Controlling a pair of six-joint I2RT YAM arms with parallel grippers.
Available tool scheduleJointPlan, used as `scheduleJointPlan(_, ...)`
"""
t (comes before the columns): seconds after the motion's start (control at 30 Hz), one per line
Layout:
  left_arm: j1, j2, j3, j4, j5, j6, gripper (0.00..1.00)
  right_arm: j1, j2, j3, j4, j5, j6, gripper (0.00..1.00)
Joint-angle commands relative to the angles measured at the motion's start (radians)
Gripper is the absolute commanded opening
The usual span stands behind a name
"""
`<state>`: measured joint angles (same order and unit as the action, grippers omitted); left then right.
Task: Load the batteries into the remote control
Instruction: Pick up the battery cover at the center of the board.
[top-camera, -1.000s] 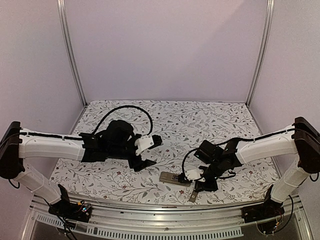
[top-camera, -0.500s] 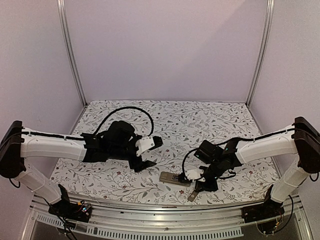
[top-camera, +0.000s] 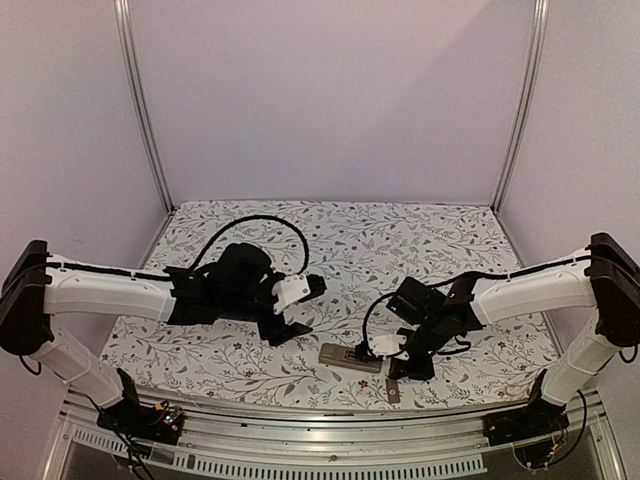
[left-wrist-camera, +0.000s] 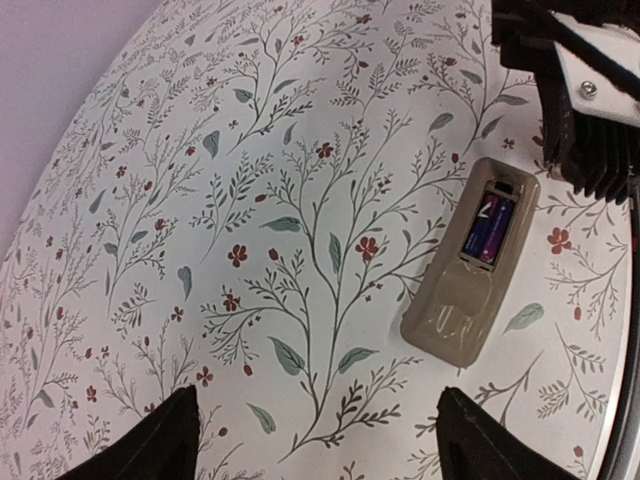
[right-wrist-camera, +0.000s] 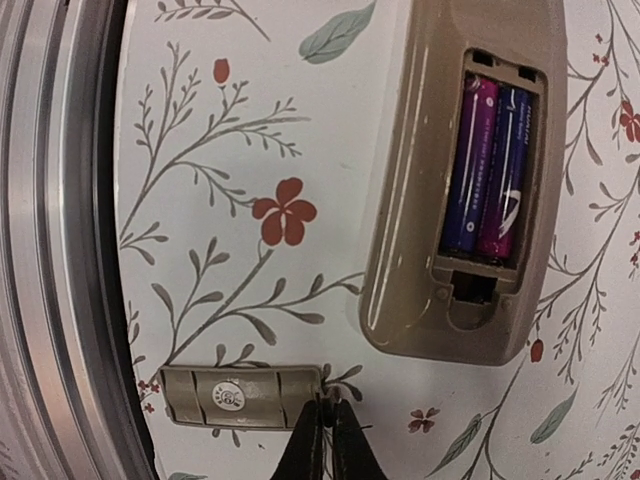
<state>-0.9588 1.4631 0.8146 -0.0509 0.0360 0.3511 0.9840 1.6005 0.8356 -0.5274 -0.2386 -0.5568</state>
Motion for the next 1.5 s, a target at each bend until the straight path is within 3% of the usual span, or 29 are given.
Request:
scheduleJointPlan(0.0,0.006,0.014,0.021,-0.023,0.002,0.009,0.81,0.006,0.003,0.019,-0.027,0.015,0.006,0.03)
scheduleJointPlan(0.27,0.004,0.016,0.024,-0.024,0.009,0.008,0.81,0.006,-0.024,0.021,-0.016,0.005,0.023,0.00)
scheduleJointPlan(0.4,0.005,0.015,0.025,-0.028,0.010,0.006,0.81,0.006,-0.008,0.029,-0.014,0.000,0.046,0.11)
scheduleJointPlan(0.5,0.004,0.016,0.024,-0.029,0.009,0.008,0.81,0.007,0.015,0.031,-0.007,-0.018,0.059,0.13)
scheduleJointPlan(0.73,0.001,0.019,0.025,-0.035,0.005,0.011,0.81,0.007,0.043,0.023,0.009,-0.030,0.069,0.09)
scheduleJointPlan(0.87,0.000,0.022,0.026,-0.036,0.004,0.012,0.81,0.007,0.043,0.026,0.008,-0.022,0.069,0.00)
scheduleJointPlan(1.0,0.000,0.019,0.026,-0.037,0.003,0.011,0.81,0.007,0.026,0.029,0.002,-0.021,0.069,0.00)
scheduleJointPlan(1.27,-0.001,-0.006,0.027,0.003,0.041,-0.021,0.80,0.007,-0.103,0.077,-0.048,0.014,0.100,0.00)
scheduleJointPlan(1.47,0.001,-0.076,0.057,0.117,0.179,-0.177,0.78,0.007,-0.273,0.164,0.020,0.149,0.158,0.00)
